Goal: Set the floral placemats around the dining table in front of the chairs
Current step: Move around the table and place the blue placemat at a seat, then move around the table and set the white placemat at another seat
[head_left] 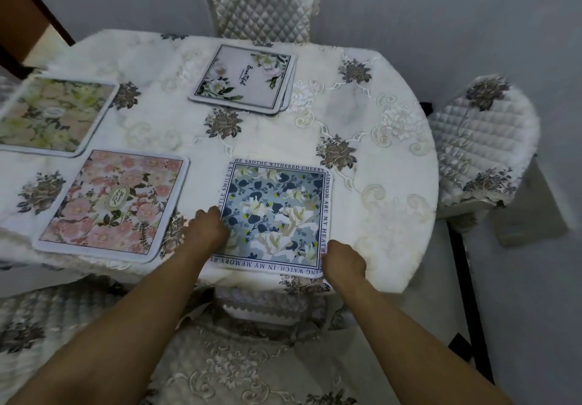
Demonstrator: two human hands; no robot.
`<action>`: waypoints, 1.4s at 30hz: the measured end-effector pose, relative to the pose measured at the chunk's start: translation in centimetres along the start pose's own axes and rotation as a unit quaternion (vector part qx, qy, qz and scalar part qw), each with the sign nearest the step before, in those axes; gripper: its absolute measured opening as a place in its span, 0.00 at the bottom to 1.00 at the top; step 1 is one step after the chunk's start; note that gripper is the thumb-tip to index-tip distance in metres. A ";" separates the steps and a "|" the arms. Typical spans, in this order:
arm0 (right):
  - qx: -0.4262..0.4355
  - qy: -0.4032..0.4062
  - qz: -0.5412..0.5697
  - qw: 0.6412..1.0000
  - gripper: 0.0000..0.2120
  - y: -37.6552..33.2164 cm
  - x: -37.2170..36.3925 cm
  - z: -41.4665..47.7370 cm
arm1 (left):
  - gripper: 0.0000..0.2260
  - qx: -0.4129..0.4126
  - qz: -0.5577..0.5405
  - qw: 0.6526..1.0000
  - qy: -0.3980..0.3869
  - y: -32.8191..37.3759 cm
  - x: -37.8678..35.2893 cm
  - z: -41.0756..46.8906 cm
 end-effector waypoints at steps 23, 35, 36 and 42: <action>0.073 0.229 -0.162 0.957 0.13 3.1 12.0 -24.6 | 0.21 -0.253 0.212 0.932 0.148 8.3 7.9 -24.5; 0.048 0.255 -0.092 0.961 0.16 19.2 15.8 -27.6 | 0.24 -0.271 0.221 0.928 0.128 20.6 1.0 -30.4; 0.054 0.264 -0.086 0.959 0.16 21.0 16.2 -27.5 | 0.23 -0.268 0.223 0.929 0.125 22.0 0.3 -30.7; 0.045 0.247 -0.085 0.964 0.17 32.5 19.6 -26.9 | 0.21 -0.264 0.247 0.921 0.142 31.8 -4.1 -32.7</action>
Point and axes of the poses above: each hand's wrist, its own z-axis towards the middle knuckle, its own x-axis out of the back of the hand, y = z × x, the point moved 2 cm from there along z, towards the middle knuckle, and after that the axes turned 7 degrees about -y, right-handed, at the moved point
